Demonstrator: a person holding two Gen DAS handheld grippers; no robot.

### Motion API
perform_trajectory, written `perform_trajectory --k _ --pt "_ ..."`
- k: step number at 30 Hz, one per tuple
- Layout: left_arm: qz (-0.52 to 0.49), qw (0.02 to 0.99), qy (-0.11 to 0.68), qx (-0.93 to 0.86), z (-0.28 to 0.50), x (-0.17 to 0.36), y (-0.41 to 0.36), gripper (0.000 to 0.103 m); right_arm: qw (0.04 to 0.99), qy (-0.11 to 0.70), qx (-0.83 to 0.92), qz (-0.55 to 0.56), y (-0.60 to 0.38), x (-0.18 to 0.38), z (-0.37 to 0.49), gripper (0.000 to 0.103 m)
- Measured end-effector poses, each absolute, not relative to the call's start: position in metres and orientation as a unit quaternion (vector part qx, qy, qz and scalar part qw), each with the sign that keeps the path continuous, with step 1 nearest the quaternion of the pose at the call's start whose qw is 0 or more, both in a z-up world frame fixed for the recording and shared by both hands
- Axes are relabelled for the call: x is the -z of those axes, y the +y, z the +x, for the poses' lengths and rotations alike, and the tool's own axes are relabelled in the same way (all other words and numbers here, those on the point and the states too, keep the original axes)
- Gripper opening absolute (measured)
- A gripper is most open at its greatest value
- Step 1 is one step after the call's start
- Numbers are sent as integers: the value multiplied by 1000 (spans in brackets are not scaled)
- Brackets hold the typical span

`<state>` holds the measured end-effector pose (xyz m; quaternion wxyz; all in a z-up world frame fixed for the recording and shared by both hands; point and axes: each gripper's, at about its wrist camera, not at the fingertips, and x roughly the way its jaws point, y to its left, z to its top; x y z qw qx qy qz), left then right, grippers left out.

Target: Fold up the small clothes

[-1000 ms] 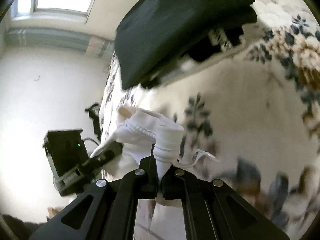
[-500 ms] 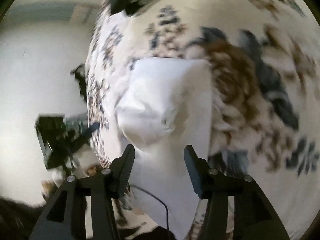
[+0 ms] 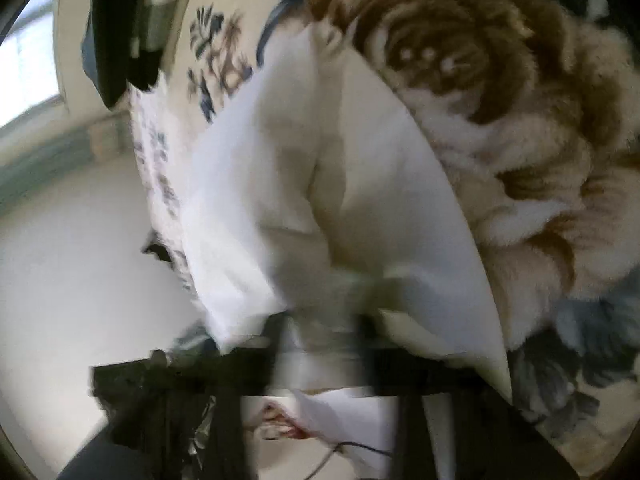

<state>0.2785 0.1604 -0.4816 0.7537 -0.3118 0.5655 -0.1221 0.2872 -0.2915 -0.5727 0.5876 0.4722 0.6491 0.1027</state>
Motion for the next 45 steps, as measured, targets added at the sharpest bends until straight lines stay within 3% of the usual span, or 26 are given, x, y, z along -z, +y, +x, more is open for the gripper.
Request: perform_trajectory --k 6,14,15,16,17,18,20,21,22,25,32,34,35,36,38,45 --pt "-322 748 566 129 284 486 155 70 622 654 -108 417 -317 530 266 6" --pt "-291 721 614 136 305 529 120 69 602 652 -81 453 -344 549 263 9" --pt "-277 725 615 137 305 531 114 65 590 657 -87 461 -341 557 264 17" --pt "-268 730 612 141 304 531 111 37 582 662 -89 463 -338 563 265 33" --pt "-253 737 610 145 304 529 106 17 576 667 -91 464 -329 570 266 41" --pt "-233 739 615 146 303 527 100 8 568 669 -94 469 -327 575 263 47" --pt "-243 745 602 152 299 519 101 7 552 673 -102 481 -321 584 260 47" --pt "-256 744 598 155 297 514 103 7 555 666 -101 488 -316 585 259 36" --pt "-268 741 595 157 296 513 105 7 564 657 -102 490 -312 582 259 14" --pt "-312 730 587 158 285 503 114 7 578 639 -103 497 -314 569 255 10" --pt "-292 688 647 150 255 530 111 11 588 677 -86 435 -326 554 241 10" --pt "-289 674 664 143 249 536 117 27 582 708 -72 394 -325 563 241 21" --pt "-288 677 662 143 248 532 121 30 574 715 -73 393 -327 565 241 28" --pt "-286 679 660 144 249 528 125 42 573 716 -71 391 -330 563 242 39" --pt "-275 697 649 134 256 516 135 54 592 703 -63 389 -341 552 245 43" --pt "-304 743 569 177 333 483 126 56 647 597 -58 471 -379 517 276 43"
